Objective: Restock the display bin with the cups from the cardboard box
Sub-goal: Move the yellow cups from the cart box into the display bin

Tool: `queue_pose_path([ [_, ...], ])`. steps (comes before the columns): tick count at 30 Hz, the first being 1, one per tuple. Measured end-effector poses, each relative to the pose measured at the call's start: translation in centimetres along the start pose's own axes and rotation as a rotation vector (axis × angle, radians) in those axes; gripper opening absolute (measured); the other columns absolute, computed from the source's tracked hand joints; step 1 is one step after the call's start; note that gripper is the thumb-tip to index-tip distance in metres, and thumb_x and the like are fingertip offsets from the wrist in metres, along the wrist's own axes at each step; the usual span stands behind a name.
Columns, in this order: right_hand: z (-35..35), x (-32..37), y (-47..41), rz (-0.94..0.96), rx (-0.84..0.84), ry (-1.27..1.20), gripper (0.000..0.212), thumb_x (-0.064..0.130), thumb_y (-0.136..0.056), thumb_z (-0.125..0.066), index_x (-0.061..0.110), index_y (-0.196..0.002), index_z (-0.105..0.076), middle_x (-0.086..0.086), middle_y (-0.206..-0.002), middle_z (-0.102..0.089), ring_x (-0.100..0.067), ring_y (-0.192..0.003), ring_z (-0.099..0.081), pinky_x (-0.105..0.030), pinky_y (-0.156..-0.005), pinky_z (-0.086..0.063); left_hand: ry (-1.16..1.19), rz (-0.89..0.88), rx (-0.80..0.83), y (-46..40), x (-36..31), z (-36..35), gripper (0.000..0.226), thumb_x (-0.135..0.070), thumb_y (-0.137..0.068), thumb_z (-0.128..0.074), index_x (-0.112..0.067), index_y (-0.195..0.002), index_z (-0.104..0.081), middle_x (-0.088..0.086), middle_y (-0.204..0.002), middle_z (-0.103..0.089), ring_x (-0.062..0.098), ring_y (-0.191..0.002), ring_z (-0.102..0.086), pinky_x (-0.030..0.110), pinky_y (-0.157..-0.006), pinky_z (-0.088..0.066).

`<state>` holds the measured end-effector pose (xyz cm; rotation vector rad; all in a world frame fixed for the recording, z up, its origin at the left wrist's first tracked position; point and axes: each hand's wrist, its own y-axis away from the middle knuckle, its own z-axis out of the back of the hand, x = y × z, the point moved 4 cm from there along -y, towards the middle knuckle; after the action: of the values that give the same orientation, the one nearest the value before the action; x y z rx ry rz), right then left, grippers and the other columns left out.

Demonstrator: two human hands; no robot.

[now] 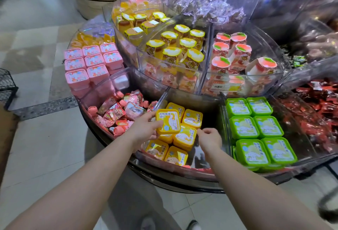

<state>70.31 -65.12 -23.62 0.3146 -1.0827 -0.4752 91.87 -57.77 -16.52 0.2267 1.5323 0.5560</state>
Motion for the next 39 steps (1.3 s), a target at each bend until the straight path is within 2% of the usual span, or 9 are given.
queue_pose_path([
  [3, 0.4, 3.6, 1.3, 0.117, 0.248, -0.221, 0.021, 0.035, -0.091, -0.061, 0.016, -0.099, -0.065, -0.003, -0.087, -0.063, -0.019, -0.071, -0.058, -0.031, -0.057, -0.045, -0.094, 0.004, 0.045, -0.4, -0.1, -1.0, 0.044, -0.017, -0.092, -0.06, -0.021, -0.134, -0.048, 0.008, -0.113, -0.063, 0.017, -0.073, -0.056, 0.034, -0.074, -0.055],
  [6, 0.3, 5.8, 2.8, 0.126, 0.559, -0.175, 0.036, 0.044, -0.088, -0.064, 0.018, -0.112, -0.061, -0.005, -0.098, -0.065, -0.019, -0.07, -0.059, -0.028, -0.054, -0.048, -0.137, 0.018, 0.09, -0.6, -0.2, -2.3, 0.04, -0.019, -0.091, -0.062, -0.025, -0.129, -0.049, 0.016, -0.106, -0.064, 0.021, -0.08, -0.059, 0.038, -0.08, -0.056],
  [10, 1.3, 6.5, 3.2, 0.253, 0.544, 0.009, 0.039, 0.032, -0.087, -0.069, 0.02, -0.123, -0.061, 0.001, -0.096, -0.064, -0.007, -0.068, -0.055, -0.023, -0.058, -0.044, -0.078, 0.065, 0.173, -0.8, -0.5, -3.7, 0.02, -0.016, -0.094, -0.057, -0.025, -0.112, -0.058, 0.007, -0.101, -0.068, 0.02, -0.082, -0.057, 0.035, -0.074, -0.051],
  [15, 2.5, 6.0, 3.5, 0.273, 0.641, 0.145, 0.023, 0.024, -0.082, -0.075, 0.014, -0.102, -0.068, -0.006, -0.073, -0.066, -0.012, -0.057, -0.052, -0.026, -0.054, -0.042, -0.188, 0.048, 0.223, -1.3, -0.6, -3.9, 0.023, -0.023, -0.094, -0.058, -0.024, -0.116, -0.063, 0.001, -0.106, -0.069, 0.018, -0.095, -0.064, 0.039, -0.084, -0.053],
  [19, 2.2, 4.8, 3.6, 0.251, 0.691, 0.335, 0.025, 0.026, -0.081, -0.076, 0.013, -0.097, -0.062, -0.009, -0.082, -0.066, -0.018, -0.065, -0.059, -0.027, -0.056, -0.049, -0.412, -0.055, 0.097, -1.9, -0.5, -3.2, 0.036, -0.036, -0.089, -0.064, -0.023, -0.123, -0.061, -0.003, -0.119, -0.06, 0.014, -0.105, -0.059, 0.029, -0.077, -0.052],
  [28, -0.4, 0.7, 4.3, 0.11, 0.723, 0.377, 0.019, 0.018, -0.086, -0.071, 0.009, -0.076, -0.057, -0.009, -0.069, -0.064, -0.019, -0.059, -0.062, -0.02, -0.047, -0.047, -0.654, -0.368, 0.078, -1.8, -0.7, -2.0, 0.064, -0.019, -0.078, -0.078, -0.025, -0.135, -0.05, -0.008, -0.132, -0.055, 0.008, -0.12, -0.052, 0.033, -0.104, -0.043],
  [31, -1.2, 0.0, 4.4, 0.078, 0.718, 0.346, 0.018, 0.02, -0.085, -0.072, 0.009, -0.079, -0.059, -0.007, -0.068, -0.066, -0.017, -0.056, -0.06, -0.023, -0.051, -0.048, -0.877, -0.628, -0.06, -1.1, -0.9, -1.1, 0.053, -0.021, -0.078, -0.077, -0.021, -0.127, -0.058, -0.005, -0.127, -0.058, 0.01, -0.118, -0.051, 0.027, -0.102, -0.039],
  [34, -1.9, -0.6, 4.3, 0.067, 0.702, 0.351, 0.018, 0.022, -0.084, -0.073, 0.01, -0.078, -0.061, -0.005, -0.067, -0.067, -0.013, -0.05, -0.057, -0.026, -0.054, -0.048, -1.016, -0.852, -0.232, -0.8, -0.7, 0.1, 0.058, -0.02, -0.067, -0.084, -0.014, -0.121, -0.063, 0.008, -0.127, -0.059, 0.025, -0.124, -0.046, 0.042, -0.107, -0.038],
  [39, -3.1, -1.0, 4.5, 0.07, 0.663, 0.37, 0.02, 0.028, -0.081, -0.075, 0.013, -0.076, -0.063, -0.002, -0.068, -0.069, -0.011, -0.047, -0.055, -0.022, -0.047, -0.043, -1.072, -0.528, -0.145, -2.1, 2.1, 2.2, 0.08, -0.028, -0.087, -0.067, -0.028, -0.151, -0.02, -0.002, -0.158, -0.021, 0.022, -0.144, -0.019, 0.038, -0.118, -0.019],
])
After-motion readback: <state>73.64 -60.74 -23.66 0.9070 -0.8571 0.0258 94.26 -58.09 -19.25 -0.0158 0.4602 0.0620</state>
